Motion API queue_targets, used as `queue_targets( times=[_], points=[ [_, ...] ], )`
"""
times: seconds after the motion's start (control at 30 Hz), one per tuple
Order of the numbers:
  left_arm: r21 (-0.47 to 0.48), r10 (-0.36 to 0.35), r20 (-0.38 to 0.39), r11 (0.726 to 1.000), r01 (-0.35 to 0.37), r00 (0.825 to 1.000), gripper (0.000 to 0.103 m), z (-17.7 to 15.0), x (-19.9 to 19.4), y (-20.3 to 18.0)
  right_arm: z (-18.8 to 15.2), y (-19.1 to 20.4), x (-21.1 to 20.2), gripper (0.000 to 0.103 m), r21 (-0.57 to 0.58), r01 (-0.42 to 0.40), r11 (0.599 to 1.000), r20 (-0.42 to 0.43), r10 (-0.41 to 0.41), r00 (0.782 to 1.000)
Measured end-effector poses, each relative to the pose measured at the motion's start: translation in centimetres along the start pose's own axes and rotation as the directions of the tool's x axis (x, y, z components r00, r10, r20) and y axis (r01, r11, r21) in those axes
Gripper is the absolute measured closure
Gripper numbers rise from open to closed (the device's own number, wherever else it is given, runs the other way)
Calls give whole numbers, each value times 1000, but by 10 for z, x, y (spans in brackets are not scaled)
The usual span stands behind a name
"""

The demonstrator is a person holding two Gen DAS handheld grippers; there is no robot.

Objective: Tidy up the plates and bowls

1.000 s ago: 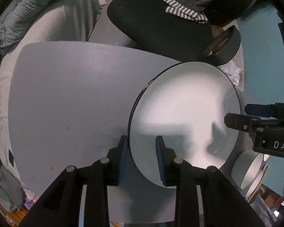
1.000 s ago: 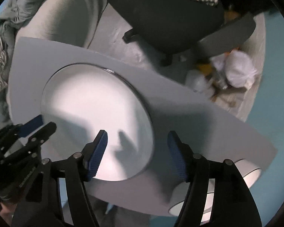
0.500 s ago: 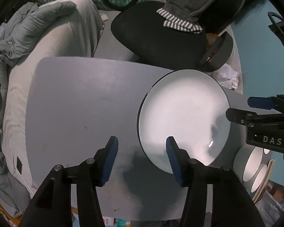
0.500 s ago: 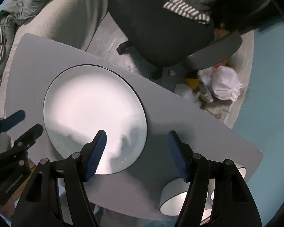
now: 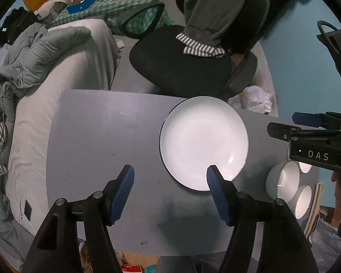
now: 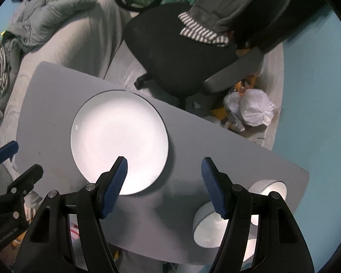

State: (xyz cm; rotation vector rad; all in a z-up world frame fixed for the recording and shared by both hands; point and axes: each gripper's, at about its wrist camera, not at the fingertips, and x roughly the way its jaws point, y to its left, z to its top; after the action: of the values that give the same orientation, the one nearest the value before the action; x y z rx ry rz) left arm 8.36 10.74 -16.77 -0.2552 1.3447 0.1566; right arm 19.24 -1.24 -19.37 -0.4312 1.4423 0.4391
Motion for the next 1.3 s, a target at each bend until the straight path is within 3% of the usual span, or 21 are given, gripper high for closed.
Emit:
queue_targets(
  times=[0.4, 0.6, 0.77, 1.1, 1.3],
  points=[
    [52, -32, 48, 998, 30, 998, 35, -23, -34, -9, -42, -11, -57, 36, 49, 30, 998, 129, -36, 991],
    [85, -98, 45, 992, 93, 994, 35, -28, -44, -20, -66, -25, -70, 36, 105, -31, 994, 165, 13, 986],
    [150, -107, 60, 984, 97, 992, 35, -32, -53, -37, -90, -36, -82, 36, 166, -31, 986, 187, 0, 982],
    [292, -112, 80, 953, 84, 991, 33, -44, -66, -81, -141, -66, -101, 35, 285, 3, 959, 210, -65, 976],
    [382, -125, 116, 921, 72, 985, 33, -53, -77, -108, -179, -92, -120, 35, 408, 28, 913, 241, -137, 961]
  ],
)
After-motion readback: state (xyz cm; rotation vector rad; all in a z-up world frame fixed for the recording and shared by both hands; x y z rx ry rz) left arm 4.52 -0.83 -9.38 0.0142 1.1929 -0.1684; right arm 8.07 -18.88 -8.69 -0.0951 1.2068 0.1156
